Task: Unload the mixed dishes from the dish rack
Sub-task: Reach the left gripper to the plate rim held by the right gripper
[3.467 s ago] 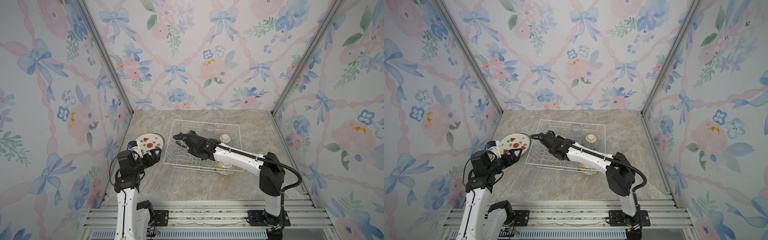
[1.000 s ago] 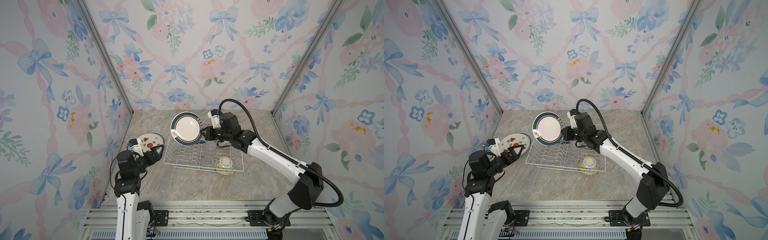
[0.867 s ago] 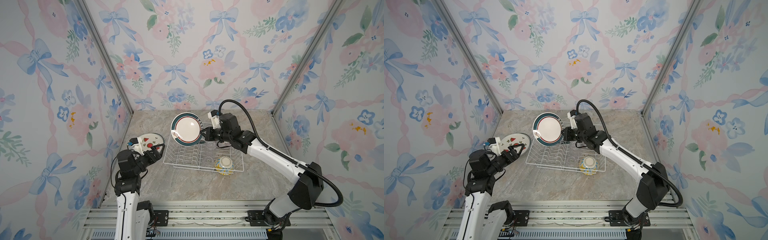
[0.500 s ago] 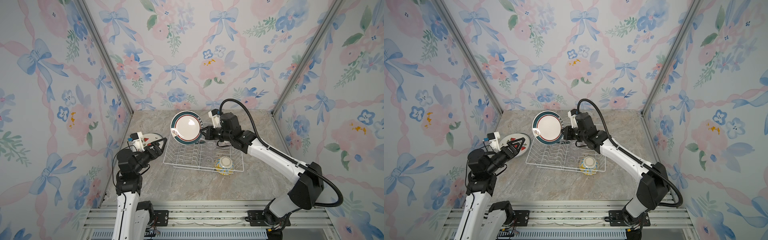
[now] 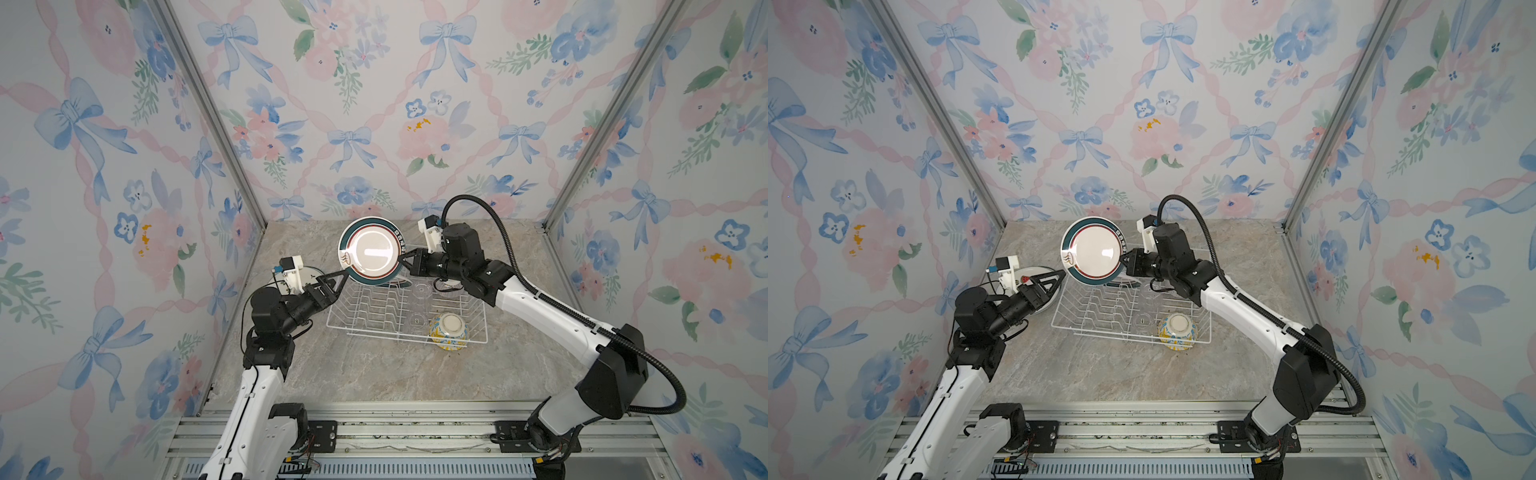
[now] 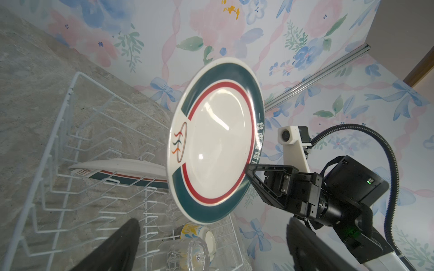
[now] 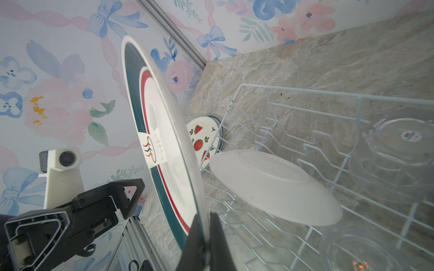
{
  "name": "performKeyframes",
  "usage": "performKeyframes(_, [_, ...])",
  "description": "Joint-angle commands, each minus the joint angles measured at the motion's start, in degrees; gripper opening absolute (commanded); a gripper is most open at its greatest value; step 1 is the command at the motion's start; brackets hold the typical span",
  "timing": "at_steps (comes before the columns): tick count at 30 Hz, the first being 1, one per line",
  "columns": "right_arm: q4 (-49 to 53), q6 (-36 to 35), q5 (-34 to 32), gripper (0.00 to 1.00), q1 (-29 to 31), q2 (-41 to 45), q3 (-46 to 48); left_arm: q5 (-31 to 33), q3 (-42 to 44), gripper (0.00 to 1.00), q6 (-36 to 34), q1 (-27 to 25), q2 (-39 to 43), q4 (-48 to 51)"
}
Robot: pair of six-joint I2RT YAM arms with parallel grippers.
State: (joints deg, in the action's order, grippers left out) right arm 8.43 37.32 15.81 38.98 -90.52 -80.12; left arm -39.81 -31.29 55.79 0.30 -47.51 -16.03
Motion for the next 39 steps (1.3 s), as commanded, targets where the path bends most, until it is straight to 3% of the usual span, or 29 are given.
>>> performKeyframes(1, [-4.43,1.93,1.34,0.00,-0.57,1.55,0.09,1.54,-1.41,0.98,-0.07,-1.14,-0.89,-2.76])
performKeyframes(17, [-10.22,7.52,1.59,0.00,0.82,6.75,8.45,4.81,-2.46,0.98,0.94,-4.35,-7.80,-7.78])
performKeyframes(29, [-10.64,9.27,4.15,0.00,1.97,6.03,8.17,3.28,-4.38,0.98,3.18,-6.09,-14.21,-13.18])
performKeyframes(39, [-8.88,9.26,4.71,0.00,2.50,4.05,7.45,1.24,-5.02,0.72,3.71,-6.42,-16.55,-13.67])
